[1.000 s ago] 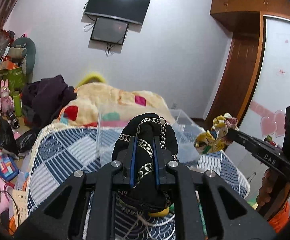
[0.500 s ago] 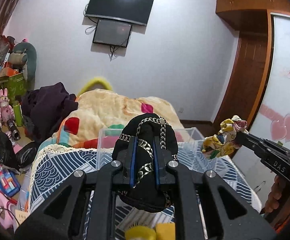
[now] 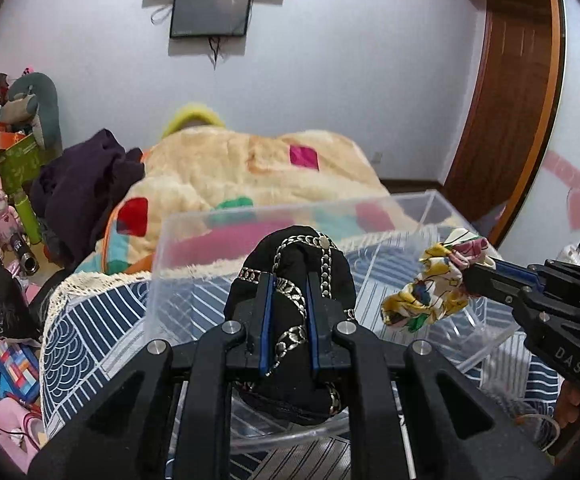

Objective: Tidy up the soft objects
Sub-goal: 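Lower both held items into the clear plastic box and open both tools, then grasp the yellow-haired felt doll with the left tool while the right tool grasps the white drawstring pouch, then carry the doll and pouch into the clear box and open both tools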

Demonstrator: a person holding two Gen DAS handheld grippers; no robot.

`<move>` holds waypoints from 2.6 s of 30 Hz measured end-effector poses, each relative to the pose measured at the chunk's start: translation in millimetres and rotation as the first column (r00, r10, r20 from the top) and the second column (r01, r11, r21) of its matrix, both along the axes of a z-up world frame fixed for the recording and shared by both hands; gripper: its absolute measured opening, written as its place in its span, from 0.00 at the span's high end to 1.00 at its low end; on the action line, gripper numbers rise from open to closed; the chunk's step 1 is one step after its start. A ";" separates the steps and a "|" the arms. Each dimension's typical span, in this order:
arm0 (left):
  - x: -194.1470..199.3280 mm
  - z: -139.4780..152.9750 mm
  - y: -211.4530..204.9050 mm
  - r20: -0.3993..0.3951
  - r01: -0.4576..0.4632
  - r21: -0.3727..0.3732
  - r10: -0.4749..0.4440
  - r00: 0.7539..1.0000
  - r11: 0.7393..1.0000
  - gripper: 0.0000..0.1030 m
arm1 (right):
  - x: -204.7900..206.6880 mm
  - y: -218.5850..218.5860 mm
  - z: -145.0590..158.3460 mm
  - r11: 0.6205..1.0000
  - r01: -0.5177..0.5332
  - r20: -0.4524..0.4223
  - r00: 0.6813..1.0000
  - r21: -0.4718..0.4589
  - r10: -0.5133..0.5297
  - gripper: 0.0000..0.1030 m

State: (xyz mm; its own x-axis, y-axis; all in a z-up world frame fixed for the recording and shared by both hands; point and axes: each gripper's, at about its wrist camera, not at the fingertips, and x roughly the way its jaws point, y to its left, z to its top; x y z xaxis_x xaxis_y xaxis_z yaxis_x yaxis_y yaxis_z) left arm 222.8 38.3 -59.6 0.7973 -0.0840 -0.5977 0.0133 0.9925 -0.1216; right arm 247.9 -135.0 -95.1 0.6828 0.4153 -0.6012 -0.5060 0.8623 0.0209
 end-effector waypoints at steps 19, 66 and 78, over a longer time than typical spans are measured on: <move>-38.3 31.0 -9.4 0.066 0.042 0.061 -0.046 0.997 0.997 0.32 | -15.8 -13.6 20.9 1.000 -0.014 0.066 0.998 0.005 0.013 0.45; -145.6 -42.5 -1.7 0.006 0.058 -0.020 -0.058 0.998 0.998 0.61 | -98.4 -18.6 -42.2 0.988 -0.123 -0.040 0.991 0.096 0.128 0.78; -160.7 8.8 7.5 0.153 0.059 -0.060 -0.049 0.987 0.996 0.61 | -104.3 -50.6 0.5 0.982 -0.057 0.076 0.996 0.178 0.044 0.78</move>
State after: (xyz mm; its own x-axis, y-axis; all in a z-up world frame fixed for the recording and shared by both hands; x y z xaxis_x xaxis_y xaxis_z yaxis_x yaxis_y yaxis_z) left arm 62.0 45.8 -50.8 0.8716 -0.1634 -0.4621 0.0896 0.9800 -0.1776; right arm 143.6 -185.6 -94.6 0.6968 0.5468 -0.4641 -0.5543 0.8212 0.1354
